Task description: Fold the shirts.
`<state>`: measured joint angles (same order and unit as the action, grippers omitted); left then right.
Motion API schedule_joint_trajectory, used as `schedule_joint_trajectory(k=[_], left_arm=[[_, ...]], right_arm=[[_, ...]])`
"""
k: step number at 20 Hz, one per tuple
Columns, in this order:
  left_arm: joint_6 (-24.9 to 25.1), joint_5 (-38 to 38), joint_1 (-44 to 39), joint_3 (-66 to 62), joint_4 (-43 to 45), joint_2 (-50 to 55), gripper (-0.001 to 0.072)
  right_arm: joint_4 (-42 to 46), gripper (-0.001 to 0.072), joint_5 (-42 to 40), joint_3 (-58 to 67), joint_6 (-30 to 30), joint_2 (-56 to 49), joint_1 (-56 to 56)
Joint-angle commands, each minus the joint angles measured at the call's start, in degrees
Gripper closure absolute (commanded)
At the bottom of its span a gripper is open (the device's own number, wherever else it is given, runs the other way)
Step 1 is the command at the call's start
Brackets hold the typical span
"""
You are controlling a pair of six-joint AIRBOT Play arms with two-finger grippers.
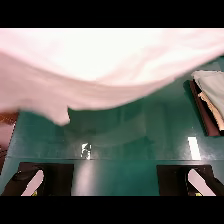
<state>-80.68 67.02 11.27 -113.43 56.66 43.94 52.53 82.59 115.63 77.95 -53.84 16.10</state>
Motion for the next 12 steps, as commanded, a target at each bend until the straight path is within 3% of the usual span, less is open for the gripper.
schedule_joint_trajectory(k=[1,4,7,10,12], left_arm=[[-2.0,6.6,0.1,1.4,0.1,1.1,0.0676],[-1.9,12.0,0.1,12.3,0.1,5.6,0.0676],[-1.3,11.1,-2.8,27.5,0.4,11.0,0.0676],[1.3,1.0,-8.8,42.2,2.5,19.3,0.0675],[1.8,-8.5,-11.5,46.2,3.4,27.0,0.0675]], right_arm=[[0.0,0.0699,1.6,-2.2,0.0,1.5,4.8],[0.1,0.0699,4.3,-10.4,0.8,-2.6,1.5],[4.0,0.0699,4.1,-20.1,0.8,-10.7,-6.8],[13.8,0.0699,0.9,-28.0,0.8,-21.2,-14.5],[13.9,0.0699,-3.5,-30.1,0.8,-28.0,-16.6]])
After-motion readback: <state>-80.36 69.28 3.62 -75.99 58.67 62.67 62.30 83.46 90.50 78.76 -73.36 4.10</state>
